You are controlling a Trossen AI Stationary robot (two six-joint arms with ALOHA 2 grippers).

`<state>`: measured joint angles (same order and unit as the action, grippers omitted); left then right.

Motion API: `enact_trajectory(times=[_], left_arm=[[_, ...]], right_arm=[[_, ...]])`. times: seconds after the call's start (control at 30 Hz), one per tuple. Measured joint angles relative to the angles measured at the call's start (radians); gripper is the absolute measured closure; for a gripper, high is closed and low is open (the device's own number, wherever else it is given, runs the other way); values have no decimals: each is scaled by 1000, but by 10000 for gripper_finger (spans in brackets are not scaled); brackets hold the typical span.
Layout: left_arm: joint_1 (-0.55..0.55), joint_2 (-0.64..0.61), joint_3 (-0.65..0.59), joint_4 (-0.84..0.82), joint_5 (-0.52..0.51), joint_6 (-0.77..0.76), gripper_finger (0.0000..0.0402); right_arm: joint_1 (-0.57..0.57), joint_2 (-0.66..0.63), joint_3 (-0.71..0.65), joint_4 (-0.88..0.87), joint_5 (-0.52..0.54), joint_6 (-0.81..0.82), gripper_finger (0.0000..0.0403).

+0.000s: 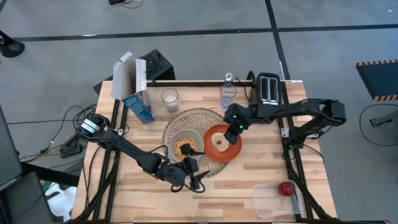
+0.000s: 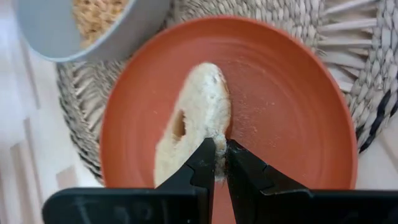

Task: Arrange a breakfast setting
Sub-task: Put the bagel from the toaster on the orange plate

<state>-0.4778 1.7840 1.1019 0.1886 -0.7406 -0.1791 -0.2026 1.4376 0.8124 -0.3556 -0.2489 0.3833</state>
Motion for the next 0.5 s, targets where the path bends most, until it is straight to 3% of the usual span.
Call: enact_trajectory(times=[0.37, 0.5], left_arm=[[0, 0, 0, -17, 0, -8, 58], [0, 0, 0, -17, 0, -8, 58]], right_arm=[[-1, 111, 0, -6, 12, -18, 346], [-2, 121, 1, -7, 13, -18, 328]])
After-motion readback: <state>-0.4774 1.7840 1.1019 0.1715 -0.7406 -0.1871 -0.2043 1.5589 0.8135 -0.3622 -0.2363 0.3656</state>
